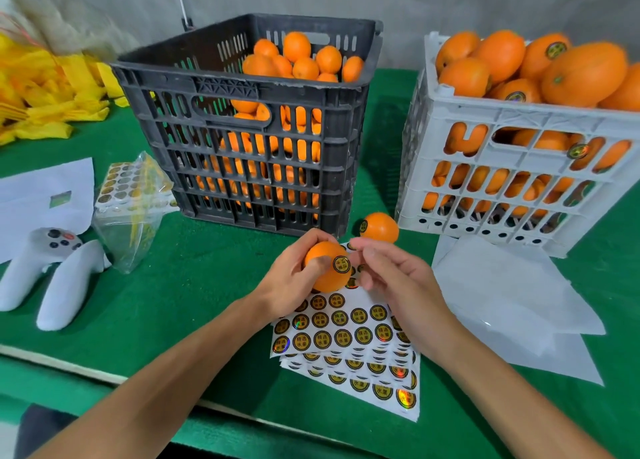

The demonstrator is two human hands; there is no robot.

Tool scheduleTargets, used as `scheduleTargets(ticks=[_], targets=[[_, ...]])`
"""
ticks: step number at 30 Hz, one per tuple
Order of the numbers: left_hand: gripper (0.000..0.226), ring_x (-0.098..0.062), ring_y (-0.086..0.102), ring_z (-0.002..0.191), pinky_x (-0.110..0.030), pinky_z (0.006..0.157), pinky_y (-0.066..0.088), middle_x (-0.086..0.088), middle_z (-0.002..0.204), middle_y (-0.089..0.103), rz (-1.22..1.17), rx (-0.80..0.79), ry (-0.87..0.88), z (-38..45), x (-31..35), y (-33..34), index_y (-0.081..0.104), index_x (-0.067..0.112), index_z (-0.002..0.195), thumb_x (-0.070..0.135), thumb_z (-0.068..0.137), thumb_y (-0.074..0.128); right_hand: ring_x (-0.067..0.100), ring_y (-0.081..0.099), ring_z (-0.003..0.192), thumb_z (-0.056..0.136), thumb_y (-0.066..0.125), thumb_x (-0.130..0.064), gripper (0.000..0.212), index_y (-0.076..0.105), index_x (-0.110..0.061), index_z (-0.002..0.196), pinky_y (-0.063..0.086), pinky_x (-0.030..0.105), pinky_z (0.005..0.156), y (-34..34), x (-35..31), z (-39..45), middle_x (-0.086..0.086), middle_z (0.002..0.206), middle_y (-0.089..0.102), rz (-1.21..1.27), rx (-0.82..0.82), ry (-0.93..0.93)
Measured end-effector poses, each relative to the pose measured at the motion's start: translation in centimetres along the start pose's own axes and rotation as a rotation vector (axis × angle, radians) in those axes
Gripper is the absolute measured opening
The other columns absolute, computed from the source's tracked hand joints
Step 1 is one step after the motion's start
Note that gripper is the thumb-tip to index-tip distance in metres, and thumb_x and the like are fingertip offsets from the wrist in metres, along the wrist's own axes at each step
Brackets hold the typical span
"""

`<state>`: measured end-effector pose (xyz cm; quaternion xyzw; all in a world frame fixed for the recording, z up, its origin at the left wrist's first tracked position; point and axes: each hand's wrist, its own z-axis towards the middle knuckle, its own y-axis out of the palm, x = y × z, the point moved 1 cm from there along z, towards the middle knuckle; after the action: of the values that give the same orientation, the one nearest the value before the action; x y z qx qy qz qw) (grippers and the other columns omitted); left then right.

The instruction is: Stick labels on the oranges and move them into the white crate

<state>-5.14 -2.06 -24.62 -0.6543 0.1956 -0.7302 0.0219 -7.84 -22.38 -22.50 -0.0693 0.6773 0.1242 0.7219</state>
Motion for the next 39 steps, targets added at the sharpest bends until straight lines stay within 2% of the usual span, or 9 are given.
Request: scheduleTargets(ticks=[4,9,15,19,22,26,33,36,39], targets=[[0.042,-0.011,0.064,0.092,-0.032,0.074,0.05,0.012,0.103,0.066,0.002,-0.009,0.005,0.0,-0.1,0.0,0.058,0.034,0.118,0.055,0.083,0.048,0.013,0.058,0.081,0.101,0.059,-0.039,0.025,0.074,-0.031,0.12,0.044,0.03,0.083,0.3,0.5,0.0,0.003,0.093,0.072,-0.026,0.012,0.039],[0.04,-0.002,0.063,0.083,-0.02,0.068,0.045,0.015,0.097,0.067,-0.052,-0.021,-0.004,0.0,0.4,-0.2,0.059,0.035,0.113,0.06,0.085,0.048,0.014,0.063,0.086,0.097,0.06,-0.041,0.028,0.073,-0.034,0.121,0.049,0.037,0.094,0.6,0.4,-0.2,0.005,0.105,0.075,-0.042,0.022,0.009],[0.049,-0.019,0.069,0.096,-0.029,0.082,0.057,0.005,0.108,0.069,-0.059,-0.007,-0.015,0.2,0.2,0.0,0.06,0.031,0.117,0.064,0.082,0.062,0.017,0.065,0.092,0.104,0.057,-0.03,0.025,0.071,-0.033,0.123,0.051,0.039,0.1,0.6,0.1,-0.3,0.0,0.114,0.076,0.002,0.039,0.03],[0.046,-0.015,0.068,0.088,-0.021,0.069,0.055,0.005,0.103,0.068,-0.088,0.031,-0.028,0.5,-0.1,0.0,0.062,0.031,0.113,0.062,0.079,0.061,0.015,0.068,0.094,0.105,0.055,-0.031,0.025,0.069,-0.036,0.125,0.052,0.036,0.1,0.6,-0.1,-0.5,-0.005,0.115,0.075,-0.064,0.104,-0.032],[0.041,-0.006,0.062,0.074,-0.02,0.054,0.047,0.01,0.096,0.066,-0.143,0.08,-0.067,0.8,-0.5,-0.1,0.063,0.036,0.108,0.061,0.077,0.057,0.004,0.066,0.108,0.105,0.055,-0.031,0.027,0.065,-0.043,0.127,0.052,0.029,0.097,0.1,-0.2,-0.7,-0.016,0.124,0.069,-0.307,0.211,-0.16],[0.045,-0.002,0.065,0.079,-0.02,0.058,0.05,0.017,0.094,0.067,-0.157,0.084,-0.055,0.7,-0.9,0.0,0.059,0.037,0.115,0.067,0.083,0.057,0.003,0.035,0.146,0.107,0.051,-0.04,0.044,0.049,-0.033,0.15,0.031,0.022,0.117,0.5,0.5,-0.9,-0.024,0.157,0.037,-0.813,0.023,-0.381],[0.063,-0.011,0.067,0.099,-0.028,0.08,0.055,0.011,0.111,0.065,-0.19,0.124,0.019,0.1,0.6,0.5,0.058,0.033,0.126,0.082,0.086,0.056,-0.001,0.026,0.148,0.104,0.05,-0.047,0.066,0.025,-0.026,0.162,0.032,0.028,0.121,1.8,0.5,-0.7,-0.021,0.168,0.015,-1.136,0.012,-0.493],[0.062,-0.016,0.067,0.098,-0.029,0.082,0.057,0.006,0.117,0.065,-0.271,0.098,0.095,0.6,2.3,1.1,0.052,0.033,0.138,0.074,0.091,0.057,0.002,0.03,0.149,0.101,0.054,-0.052,0.072,0.029,-0.022,0.161,0.039,0.027,0.117,1.6,-0.8,-0.3,-0.016,0.168,0.02,-1.2,0.156,-0.57],[0.057,-0.019,0.067,0.117,-0.037,0.094,0.059,0.008,0.129,0.065,-0.371,0.038,0.137,2.5,6.0,2.3,0.051,0.04,0.143,0.063,0.092,0.063,0.011,0.045,0.142,0.1,0.056,-0.054,0.072,0.039,-0.013,0.156,0.043,0.026,0.112,0.4,-4.3,1.1,-0.005,0.164,0.034,-1.277,0.371,-0.679]])
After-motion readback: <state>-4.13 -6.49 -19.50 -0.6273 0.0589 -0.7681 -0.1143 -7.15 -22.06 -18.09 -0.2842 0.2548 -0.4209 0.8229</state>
